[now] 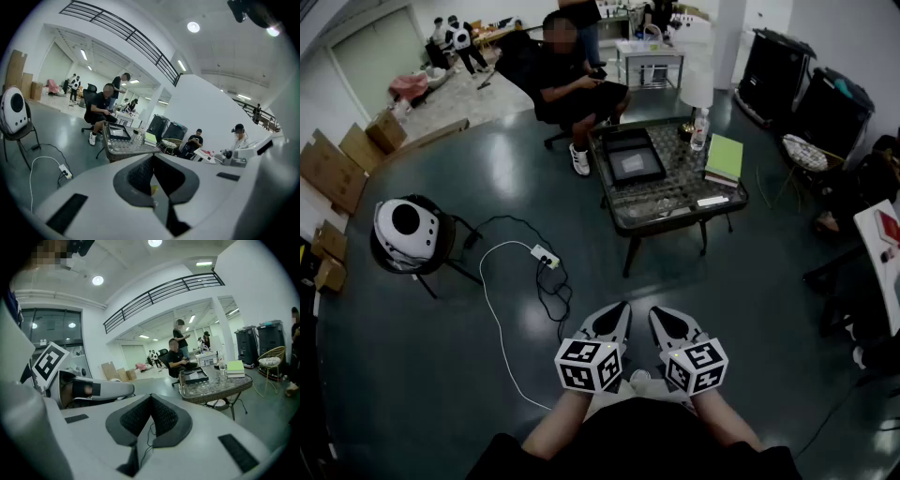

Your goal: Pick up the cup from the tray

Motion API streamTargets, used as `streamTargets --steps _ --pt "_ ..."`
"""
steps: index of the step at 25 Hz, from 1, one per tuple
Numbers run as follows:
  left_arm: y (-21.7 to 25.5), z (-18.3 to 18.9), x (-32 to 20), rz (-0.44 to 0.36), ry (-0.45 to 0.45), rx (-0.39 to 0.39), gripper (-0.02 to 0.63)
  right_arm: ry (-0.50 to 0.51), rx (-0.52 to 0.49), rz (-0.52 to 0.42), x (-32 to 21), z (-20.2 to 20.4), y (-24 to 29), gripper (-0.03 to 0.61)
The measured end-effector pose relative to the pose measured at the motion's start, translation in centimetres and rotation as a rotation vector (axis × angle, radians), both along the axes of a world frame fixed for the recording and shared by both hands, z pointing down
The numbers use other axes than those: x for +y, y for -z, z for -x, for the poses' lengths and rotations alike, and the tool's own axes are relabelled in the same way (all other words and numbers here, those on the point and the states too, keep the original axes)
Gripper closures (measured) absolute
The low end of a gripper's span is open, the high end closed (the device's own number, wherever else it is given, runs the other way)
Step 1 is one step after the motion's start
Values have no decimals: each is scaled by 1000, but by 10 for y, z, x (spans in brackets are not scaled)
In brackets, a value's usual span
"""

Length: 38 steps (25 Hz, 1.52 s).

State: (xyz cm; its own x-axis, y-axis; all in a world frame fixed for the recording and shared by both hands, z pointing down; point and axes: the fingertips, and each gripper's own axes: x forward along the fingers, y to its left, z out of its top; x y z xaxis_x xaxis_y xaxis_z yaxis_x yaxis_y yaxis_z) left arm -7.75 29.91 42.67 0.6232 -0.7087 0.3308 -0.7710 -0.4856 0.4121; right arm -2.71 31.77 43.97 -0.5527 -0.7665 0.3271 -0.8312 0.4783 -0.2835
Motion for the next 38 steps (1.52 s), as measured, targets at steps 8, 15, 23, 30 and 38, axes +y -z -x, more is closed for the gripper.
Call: streamTargets --steps 8,15,23,30,38 --pt "-6 14 10 9 24 -31 604 41 0 -7 2 15 1 569" --pt "-6 9 12 4 20 -45 604 37 0 -19 6 12 1 568" --pt "-8 -5 11 -3 -1 -68 603 34 -12 -23 5 2 4 568" --pt "-10 -14 9 1 10 -72 604 52 9 -33 4 -5 5 568" --pt "-18 -30 2 9 14 -75 604 42 11 -36 -4 -26 1 568"
